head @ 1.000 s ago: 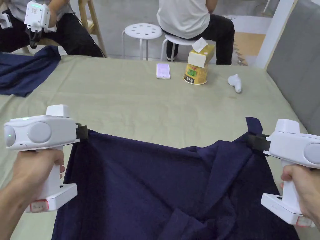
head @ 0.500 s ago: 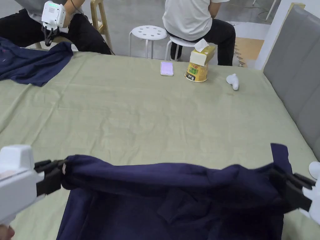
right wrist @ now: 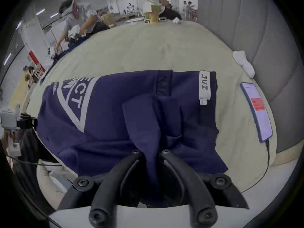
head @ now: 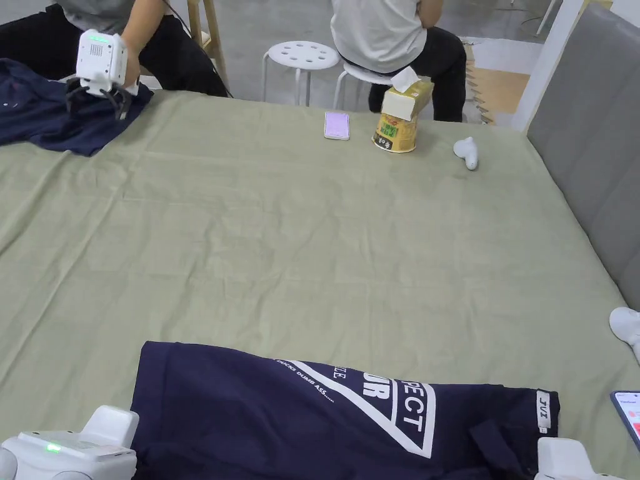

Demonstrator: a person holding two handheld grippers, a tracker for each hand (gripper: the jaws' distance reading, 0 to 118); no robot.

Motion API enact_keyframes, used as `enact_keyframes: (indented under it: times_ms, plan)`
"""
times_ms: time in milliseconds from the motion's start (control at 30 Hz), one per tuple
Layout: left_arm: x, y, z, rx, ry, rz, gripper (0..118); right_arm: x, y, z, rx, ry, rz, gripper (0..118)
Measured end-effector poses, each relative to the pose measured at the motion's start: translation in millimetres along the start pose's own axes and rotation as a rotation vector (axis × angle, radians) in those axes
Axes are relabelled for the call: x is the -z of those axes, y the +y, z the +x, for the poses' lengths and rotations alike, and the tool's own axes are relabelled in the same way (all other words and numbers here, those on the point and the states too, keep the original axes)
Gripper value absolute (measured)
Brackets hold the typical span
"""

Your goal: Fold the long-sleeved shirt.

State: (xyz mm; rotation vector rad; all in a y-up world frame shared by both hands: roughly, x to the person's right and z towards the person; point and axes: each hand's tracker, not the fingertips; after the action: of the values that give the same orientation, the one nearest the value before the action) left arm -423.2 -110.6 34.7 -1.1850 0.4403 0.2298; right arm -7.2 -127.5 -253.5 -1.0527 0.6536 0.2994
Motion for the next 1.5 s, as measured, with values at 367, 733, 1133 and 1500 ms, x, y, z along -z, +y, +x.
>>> enact_keyframes:
  times_ms: [367,733,1133,1500]
  plan:
    - [-126.5,9.5,-29.9,-0.297,-0.059,0.535,109,-96.2,39.6,-24.3,0.002,-0.085,0.341,118]
    - [-125.3,82.7,39.8,-0.204,0.122,0.812,8,-109.7,103.5,-130.2,-0.121,-0.086,0.848,1]
    - [-99.2,79.2,-25.3,-0.268,-0.101,0.688,27,-95.2,106.7,-145.7,-0.061,-0.107,0.853,0]
    - [33.3,41.1,-135.4,-0.601,-0.573,0.137,109,-85.9,94.9,-167.7,-0.123,-0.043,0.823,0]
